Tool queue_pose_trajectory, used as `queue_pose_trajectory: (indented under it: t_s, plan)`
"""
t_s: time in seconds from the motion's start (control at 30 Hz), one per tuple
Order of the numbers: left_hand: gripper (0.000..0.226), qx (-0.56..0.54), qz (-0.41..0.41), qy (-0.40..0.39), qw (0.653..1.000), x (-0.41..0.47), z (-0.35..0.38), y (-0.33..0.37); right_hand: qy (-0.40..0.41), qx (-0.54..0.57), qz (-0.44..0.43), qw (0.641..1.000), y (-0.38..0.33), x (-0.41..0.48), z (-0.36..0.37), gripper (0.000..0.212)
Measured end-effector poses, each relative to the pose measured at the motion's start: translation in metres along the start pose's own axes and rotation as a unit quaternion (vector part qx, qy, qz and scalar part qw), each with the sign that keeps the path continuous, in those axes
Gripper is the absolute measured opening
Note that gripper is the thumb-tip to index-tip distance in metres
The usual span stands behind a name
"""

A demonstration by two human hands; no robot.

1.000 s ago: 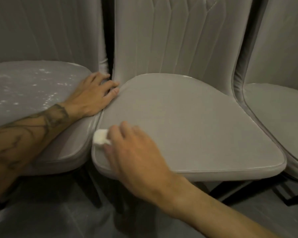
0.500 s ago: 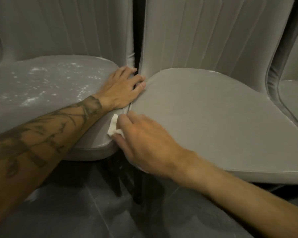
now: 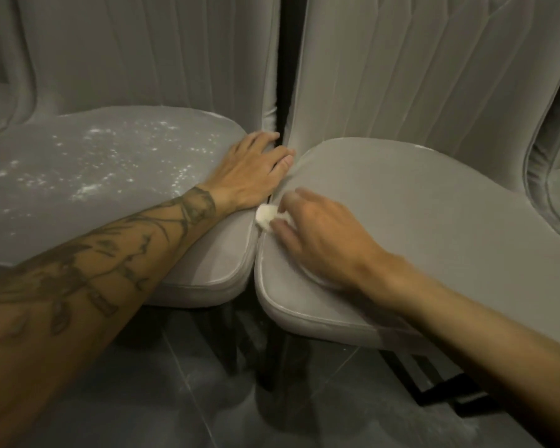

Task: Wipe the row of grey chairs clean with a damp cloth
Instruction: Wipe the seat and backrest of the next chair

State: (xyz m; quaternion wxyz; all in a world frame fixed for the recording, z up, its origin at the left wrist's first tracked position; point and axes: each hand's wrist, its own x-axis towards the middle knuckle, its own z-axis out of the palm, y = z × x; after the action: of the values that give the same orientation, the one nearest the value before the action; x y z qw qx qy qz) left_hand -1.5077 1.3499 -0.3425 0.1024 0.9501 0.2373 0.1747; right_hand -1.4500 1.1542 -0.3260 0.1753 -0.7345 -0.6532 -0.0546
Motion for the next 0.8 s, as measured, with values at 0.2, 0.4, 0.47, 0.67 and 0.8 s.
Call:
queue_pose_trajectory:
  t_s: [0.2,0.4,0.47,0.67,0.8]
  plan:
    - [0.036,-0.102,-0.020,0.037,0.994,-0.001,-0.009,-0.005,0.013,-0.061,0.122,0.991,0.014,0.068,0.017,0.032]
    - [0.037,-0.077,-0.005,0.031,0.997,-0.003,-0.008,-0.003,0.013,-0.017,-0.020,1.000,-0.010,0.004,0.010,0.026]
    - [0.035,-0.065,0.005,0.028,0.997,-0.006,-0.012,-0.002,-0.001,-0.028,0.015,0.999,-0.003,0.023,0.008,0.028]
    - [0.046,0.015,0.042,-0.057,0.997,-0.020,-0.019,-0.012,-0.010,-0.022,0.032,0.999,-0.020,0.021,0.004,0.028]
    - [0.055,0.024,0.032,-0.072,0.997,-0.023,-0.017,-0.012,-0.053,0.055,-0.046,0.996,-0.046,-0.052,-0.017,0.019]
